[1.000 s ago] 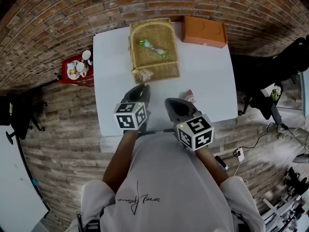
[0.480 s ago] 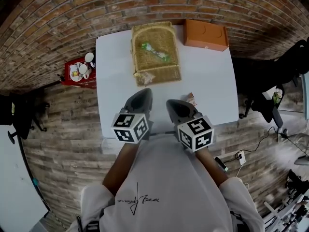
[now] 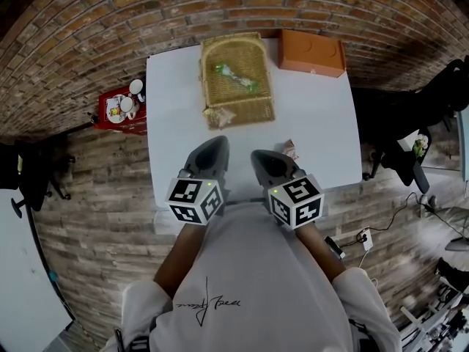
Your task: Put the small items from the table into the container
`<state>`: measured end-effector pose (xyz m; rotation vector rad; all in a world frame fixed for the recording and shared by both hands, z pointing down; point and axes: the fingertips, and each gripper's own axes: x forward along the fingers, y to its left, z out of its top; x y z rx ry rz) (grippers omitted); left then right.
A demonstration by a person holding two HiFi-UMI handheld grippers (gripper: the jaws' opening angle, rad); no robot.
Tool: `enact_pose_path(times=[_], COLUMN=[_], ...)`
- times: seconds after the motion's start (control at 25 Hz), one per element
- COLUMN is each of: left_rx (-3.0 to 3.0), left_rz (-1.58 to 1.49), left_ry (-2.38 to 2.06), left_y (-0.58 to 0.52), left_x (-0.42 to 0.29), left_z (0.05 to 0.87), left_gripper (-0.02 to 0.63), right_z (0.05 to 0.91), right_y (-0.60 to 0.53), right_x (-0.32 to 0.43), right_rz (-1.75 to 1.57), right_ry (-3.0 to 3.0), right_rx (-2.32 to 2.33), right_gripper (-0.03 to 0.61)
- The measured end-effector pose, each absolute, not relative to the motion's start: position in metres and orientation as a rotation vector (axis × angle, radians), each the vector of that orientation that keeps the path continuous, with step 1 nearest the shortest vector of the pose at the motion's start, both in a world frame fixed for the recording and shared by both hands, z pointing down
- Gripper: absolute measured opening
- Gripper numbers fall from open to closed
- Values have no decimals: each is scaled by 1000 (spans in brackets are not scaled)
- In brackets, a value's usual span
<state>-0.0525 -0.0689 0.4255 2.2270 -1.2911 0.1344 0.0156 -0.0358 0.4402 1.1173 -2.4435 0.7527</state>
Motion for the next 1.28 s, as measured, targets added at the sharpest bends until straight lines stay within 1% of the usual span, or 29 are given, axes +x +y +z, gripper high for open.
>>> enact_pose_path(times=[0.44,1.28], left_rx=[2218,2268], left_rz=[84,159], left_ry=[-1248,-1094], left_y=[-56,-38], left_x=[-48,-9], left_z=[425,433], left_gripper=[8,9], right_z=[443,463], right_y=[-22,-3], right_x=[12,58], right_rz=[763,857], right_ry=[-2432,-2310], right_rx=[1089,1300], right_gripper=[23,23])
